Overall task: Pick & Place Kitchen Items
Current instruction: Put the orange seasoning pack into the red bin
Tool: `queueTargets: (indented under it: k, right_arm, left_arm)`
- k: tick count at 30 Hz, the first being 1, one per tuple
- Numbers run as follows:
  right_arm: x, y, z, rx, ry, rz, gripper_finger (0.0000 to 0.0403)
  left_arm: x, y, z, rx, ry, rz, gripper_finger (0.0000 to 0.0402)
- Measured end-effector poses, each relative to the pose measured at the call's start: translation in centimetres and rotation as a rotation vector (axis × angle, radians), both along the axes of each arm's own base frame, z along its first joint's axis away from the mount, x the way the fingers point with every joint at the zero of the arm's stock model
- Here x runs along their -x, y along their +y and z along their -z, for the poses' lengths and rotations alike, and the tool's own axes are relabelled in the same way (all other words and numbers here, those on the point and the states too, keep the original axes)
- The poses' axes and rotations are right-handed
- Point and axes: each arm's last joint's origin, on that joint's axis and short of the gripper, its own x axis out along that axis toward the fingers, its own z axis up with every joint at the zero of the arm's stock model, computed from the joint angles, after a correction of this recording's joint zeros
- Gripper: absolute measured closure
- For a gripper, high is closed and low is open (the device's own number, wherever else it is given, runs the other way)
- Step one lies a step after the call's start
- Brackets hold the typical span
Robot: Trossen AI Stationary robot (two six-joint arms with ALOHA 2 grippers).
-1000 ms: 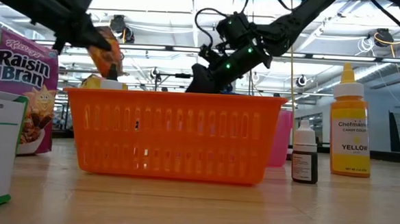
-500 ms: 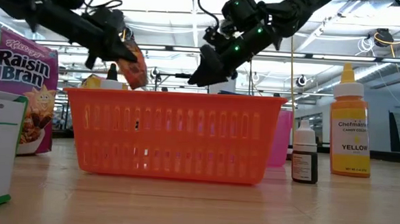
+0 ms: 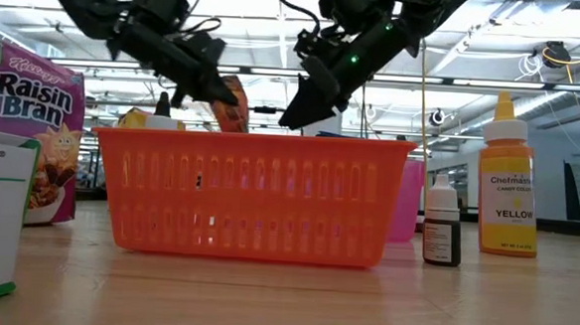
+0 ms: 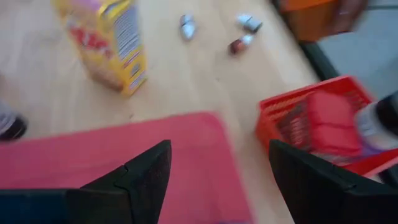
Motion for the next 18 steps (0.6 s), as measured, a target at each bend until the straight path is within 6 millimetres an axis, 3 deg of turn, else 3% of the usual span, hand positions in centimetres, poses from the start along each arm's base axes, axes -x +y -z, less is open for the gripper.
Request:
queueTargets:
  k: [7,18]
  right_arm:
    - [0.0,1.7,0.0,0.0,0.025,-0.049,0.0147]
    - [0.0,2.1,0.2,0.001,0.039,-0.06,0.0148]
  left_arm:
    - [-2.5,2.7,0.6,0.019,0.045,-0.006,0.0402]
    - [-5.2,5.1,2.6,0.021,0.152,-0.027,0.0402]
